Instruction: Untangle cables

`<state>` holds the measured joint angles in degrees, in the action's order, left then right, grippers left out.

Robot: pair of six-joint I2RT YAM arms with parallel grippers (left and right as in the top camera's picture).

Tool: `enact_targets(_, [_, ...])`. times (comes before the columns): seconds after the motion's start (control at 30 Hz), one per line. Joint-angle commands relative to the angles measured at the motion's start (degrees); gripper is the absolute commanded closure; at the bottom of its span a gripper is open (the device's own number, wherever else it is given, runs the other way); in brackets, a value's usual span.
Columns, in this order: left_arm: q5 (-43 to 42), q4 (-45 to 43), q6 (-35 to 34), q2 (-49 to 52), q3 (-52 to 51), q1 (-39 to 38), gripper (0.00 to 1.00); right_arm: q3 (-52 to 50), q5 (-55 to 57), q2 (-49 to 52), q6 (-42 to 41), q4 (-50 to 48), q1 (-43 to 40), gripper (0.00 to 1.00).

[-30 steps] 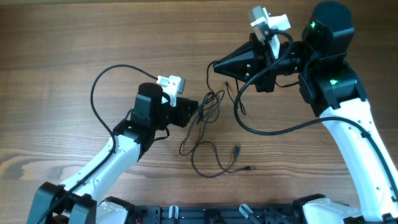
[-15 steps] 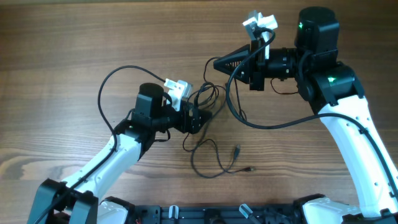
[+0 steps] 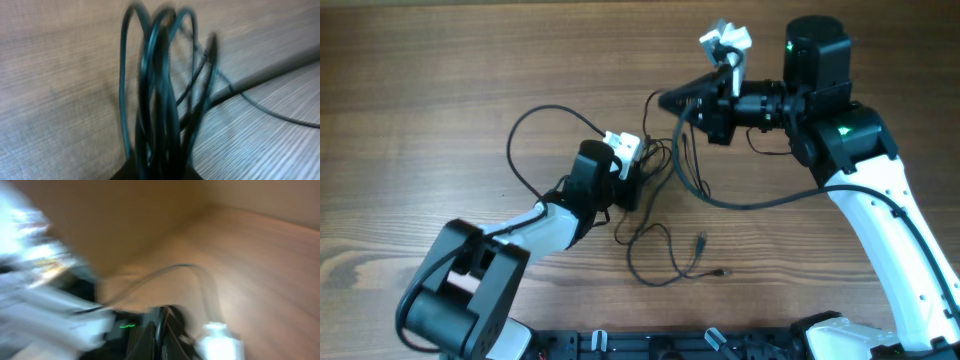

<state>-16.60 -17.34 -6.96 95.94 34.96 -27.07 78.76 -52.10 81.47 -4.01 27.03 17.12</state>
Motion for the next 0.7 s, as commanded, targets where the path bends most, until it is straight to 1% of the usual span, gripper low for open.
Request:
enact_targets(0.0, [6.3,3.5,-1.7,2.1,-0.1,0.0,0.96,0.6,50.4,0.7,-6.6,4.7,-0.3,0.96])
enact_targets(0.03, [6.5,4.0,-3.1,2.0,-0.1,0.4,0.96,0.6,58.7,1.0,-8.8,6.8,-0.7,0.96])
enact_targets(0.1, [6.4,4.1,-6.3,1.8,-0.1,1.4,0.96,0.6,67.1,1.7,-10.8,12.0,-2.3,0.96])
enact_targets(0.2, [6.4,4.1,-12.2,-1.2,-0.1,4.0,0.96,0.3,67.6,4.1,-11.3,18.8,-6.6,0.96])
enact_targets(0.27, [6.4,4.5,-16.2,-5.0,-0.1,6.9,0.96,0.3,67.5,7.1,-11.4,22.1,-9.8,0.96])
enact_targets(0.33, [6.1,6.9,-17.4,-9.9,-0.1,9.9,0.96,0.2,67.5,11.0,-13.4,23.6,-13.4,0.96])
enact_targets(0.4, [6.2,11.7,-17.3,-14.3,-0.1,12.6,0.96,0.2,67.2,14.7,-15.7,23.3,-17.8,0.96])
enact_targets(0.47, [6.2,16.0,-17.3,-16.7,-0.1,14.8,0.95,0.2,64.8,17.6,-15.6,22.9,-21.5,0.96])
enact_targets(0.5, [6.2,17.6,-17.3,-17.4,-0.1,15.4,0.94,0.2,61.7,18.6,-15.5,22.5,-22.8,0.96])
enact_targets(0.53, [5.9,18.6,-17.3,-17.5,-0.1,15.5,0.94,0.2,55.0,19.7,-15.4,22.3,-24.2,0.89])
enact_targets(0.57, [4.4,18.8,-17.3,-17.5,-0.1,15.3,0.94,0.2,50.1,20.0,-13.7,21.9,-24.5,0.65])
enact_targets(0.6, [1.9,18.7,-17.3,-17.5,-0.1,15.2,0.94,0.2,43.3,20.0,-9.5,21.1,-24.5,0.11])
enact_targets(0.63, [0.8,18.7,-17.3,-17.5,-0.1,15.2,0.93,0.3,35.8,19.9,-6.7,20.2,-24.2,0.0])
enact_targets(0.67, [0.7,18.8,-17.3,-17.5,-0.1,15.2,0.93,0.3,27.2,19.9,-4.1,19.7,-23.7,0.0])
